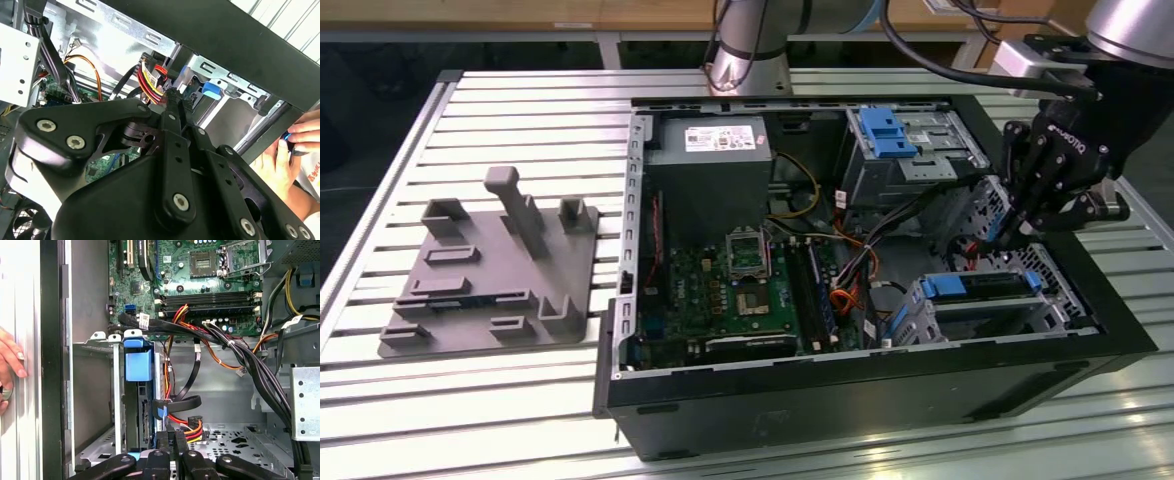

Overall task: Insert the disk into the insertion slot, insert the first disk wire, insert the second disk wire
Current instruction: 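Insert the first disk wire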

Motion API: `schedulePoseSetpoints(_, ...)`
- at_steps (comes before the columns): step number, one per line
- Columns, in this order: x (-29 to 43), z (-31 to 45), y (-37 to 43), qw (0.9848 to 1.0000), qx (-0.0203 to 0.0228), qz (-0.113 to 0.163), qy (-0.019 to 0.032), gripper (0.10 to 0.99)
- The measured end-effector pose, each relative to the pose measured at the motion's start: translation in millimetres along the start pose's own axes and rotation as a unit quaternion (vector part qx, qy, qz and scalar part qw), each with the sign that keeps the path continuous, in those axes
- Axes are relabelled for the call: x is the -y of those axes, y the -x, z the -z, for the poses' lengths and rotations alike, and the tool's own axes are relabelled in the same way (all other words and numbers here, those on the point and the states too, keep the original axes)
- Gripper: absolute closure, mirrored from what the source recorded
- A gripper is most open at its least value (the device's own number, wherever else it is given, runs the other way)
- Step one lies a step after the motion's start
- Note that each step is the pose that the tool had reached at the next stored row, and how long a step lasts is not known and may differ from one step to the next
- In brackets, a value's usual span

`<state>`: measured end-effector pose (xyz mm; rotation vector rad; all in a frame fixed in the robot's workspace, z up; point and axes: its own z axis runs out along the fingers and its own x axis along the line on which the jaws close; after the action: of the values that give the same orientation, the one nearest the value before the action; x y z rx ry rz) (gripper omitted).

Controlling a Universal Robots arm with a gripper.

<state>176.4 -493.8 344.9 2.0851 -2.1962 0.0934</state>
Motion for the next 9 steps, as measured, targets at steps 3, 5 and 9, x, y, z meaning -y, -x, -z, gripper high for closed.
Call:
schedulePoseSetpoints(3,0.0,0.0,-0.1,1.0000,-0.0001,0.000,0.0000,0.922)
schedulePoseSetpoints(5,0.0,0.0,-0.1,1.0000,0.0000,0.000,0.0000,0.922)
schedulePoseSetpoints(9,-0.4,-0.2,-1.3,1.0000,0.0049,0.002,-0.0018,0.922)
